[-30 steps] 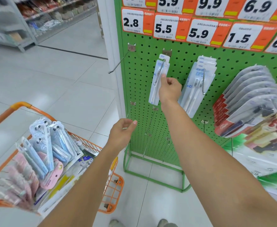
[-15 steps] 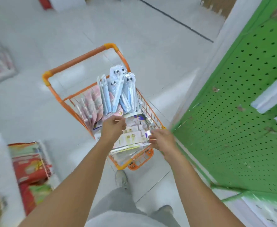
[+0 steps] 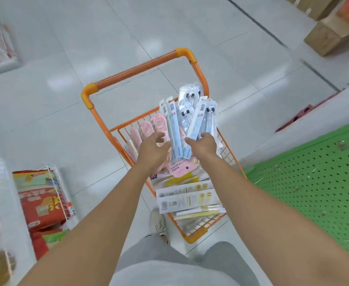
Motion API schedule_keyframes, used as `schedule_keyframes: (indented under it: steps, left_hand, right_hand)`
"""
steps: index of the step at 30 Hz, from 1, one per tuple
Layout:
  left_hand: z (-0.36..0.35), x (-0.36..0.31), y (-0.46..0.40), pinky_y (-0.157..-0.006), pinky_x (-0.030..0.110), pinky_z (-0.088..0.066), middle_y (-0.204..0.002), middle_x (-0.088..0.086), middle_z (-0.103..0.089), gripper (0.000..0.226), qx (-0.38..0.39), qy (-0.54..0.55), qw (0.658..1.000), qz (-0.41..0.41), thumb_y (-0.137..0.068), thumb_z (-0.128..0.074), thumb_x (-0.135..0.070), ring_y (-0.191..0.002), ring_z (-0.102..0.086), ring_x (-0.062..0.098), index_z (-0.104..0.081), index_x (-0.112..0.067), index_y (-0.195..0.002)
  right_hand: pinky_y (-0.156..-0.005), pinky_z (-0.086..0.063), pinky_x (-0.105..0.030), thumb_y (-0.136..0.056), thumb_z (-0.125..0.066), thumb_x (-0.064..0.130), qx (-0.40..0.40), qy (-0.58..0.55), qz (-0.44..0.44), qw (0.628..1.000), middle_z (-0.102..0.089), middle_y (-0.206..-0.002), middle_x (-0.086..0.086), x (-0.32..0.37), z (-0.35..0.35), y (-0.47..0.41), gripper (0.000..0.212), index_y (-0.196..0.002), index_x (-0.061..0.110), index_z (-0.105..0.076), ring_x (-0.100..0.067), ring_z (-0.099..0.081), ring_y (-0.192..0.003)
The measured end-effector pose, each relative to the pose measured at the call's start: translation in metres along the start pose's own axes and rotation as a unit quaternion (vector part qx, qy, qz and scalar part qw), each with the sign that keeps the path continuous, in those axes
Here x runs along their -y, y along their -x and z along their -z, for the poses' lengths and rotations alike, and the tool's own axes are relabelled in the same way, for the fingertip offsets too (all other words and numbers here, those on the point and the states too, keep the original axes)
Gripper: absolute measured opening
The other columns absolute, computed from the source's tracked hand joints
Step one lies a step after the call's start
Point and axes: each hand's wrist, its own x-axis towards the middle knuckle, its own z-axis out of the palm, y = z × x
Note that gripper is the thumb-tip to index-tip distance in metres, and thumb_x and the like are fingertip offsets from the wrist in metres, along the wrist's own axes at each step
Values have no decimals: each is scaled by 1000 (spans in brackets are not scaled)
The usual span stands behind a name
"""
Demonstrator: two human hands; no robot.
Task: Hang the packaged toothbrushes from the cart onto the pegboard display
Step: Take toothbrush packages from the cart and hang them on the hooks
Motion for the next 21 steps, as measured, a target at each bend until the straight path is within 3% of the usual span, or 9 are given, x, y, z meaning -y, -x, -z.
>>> schedule_keyframes:
  steps: [2, 6, 10, 13, 15, 17, 19, 21]
  left_hand:
    - [3, 2, -10, -76, 22, -43, -127, -4, -61, 44, 24, -10, 1000, 11, -97, -62, -29, -105, -56, 12, -54, -19, -139]
    - [0, 4, -28, -68, 18, -46, -121, -8, -62, 39, 33, 15, 999, 26, -97, -62, -31, -100, -62, 11, -57, -21, -134]
    - [-10, 1, -41, -90, 39, -58, -113, -13, -65, 40, 33, 88, 994, 56, -88, -66, -51, -102, -67, 11, -61, -27, -120]
    - [-18, -8, -46, -97, 42, -55, -115, -8, -67, 71, 47, 140, 986, 78, -71, -68, -71, -108, -66, 13, -62, -23, -123]
    - [-21, -12, -47, -93, 42, -57, -109, -4, -69, 64, 42, 160, 983, 76, -73, -73, -64, -104, -69, 14, -64, -20, -118]
    - [-22, -10, -49, -89, 45, -59, -104, -1, -71, 41, 17, 161, 983, 81, -83, -73, -46, -99, -71, 19, -65, -17, -112]
    - [-21, -6, -51, -85, 51, -60, -100, 8, -71, 21, -5, 166, 980, 105, -93, -65, -23, -95, -72, 31, -64, -9, -108]
    - [-20, -4, -52, -83, 52, -60, -99, 18, -72, 16, -12, 169, 977, 130, -95, -57, -10, -94, -71, 37, -65, -3, -106]
  right_hand:
    - [-70, -44, -27, -92, -73, 27, -24, 24, -1, 999, -61, -116, -4, 0, -12, -11, 45, -128, 7, -53, -24, -58, -95]
    - [-71, -43, -25, -92, -70, 17, -89, 77, 14, 993, -65, -113, -3, 1, -16, -23, 32, -121, 11, -59, -21, -60, -90]
    - [-52, -33, -7, -90, -65, 6, -104, 89, 85, 987, -62, -87, 2, 4, -15, -14, 16, -105, 11, -65, -6, -58, -71]
    - [-59, -40, -15, -88, -67, 11, -65, 104, 196, 973, -63, -80, 5, 0, -22, 7, 11, -97, 17, -67, -5, -58, -68]
    - [-61, -45, -22, -86, -69, 12, -26, 126, 252, 959, -63, -77, 6, -3, -27, 19, 10, -95, 18, -68, -10, -59, -68]
    - [-62, -44, -22, -86, -68, 9, -9, 131, 274, 953, -62, -75, 7, -5, -29, 21, 15, -97, 18, -71, -11, -57, -68]
    - [-68, -47, -24, -85, -68, 5, 20, 133, 273, 953, -63, -82, 7, -5, -28, 15, 20, -100, 16, -75, -10, -57, -71]
    - [-71, -51, -28, -86, -70, 7, 66, 141, 271, 950, -65, -87, 6, -4, -26, 8, 17, -97, 17, -78, -10, -59, -74]
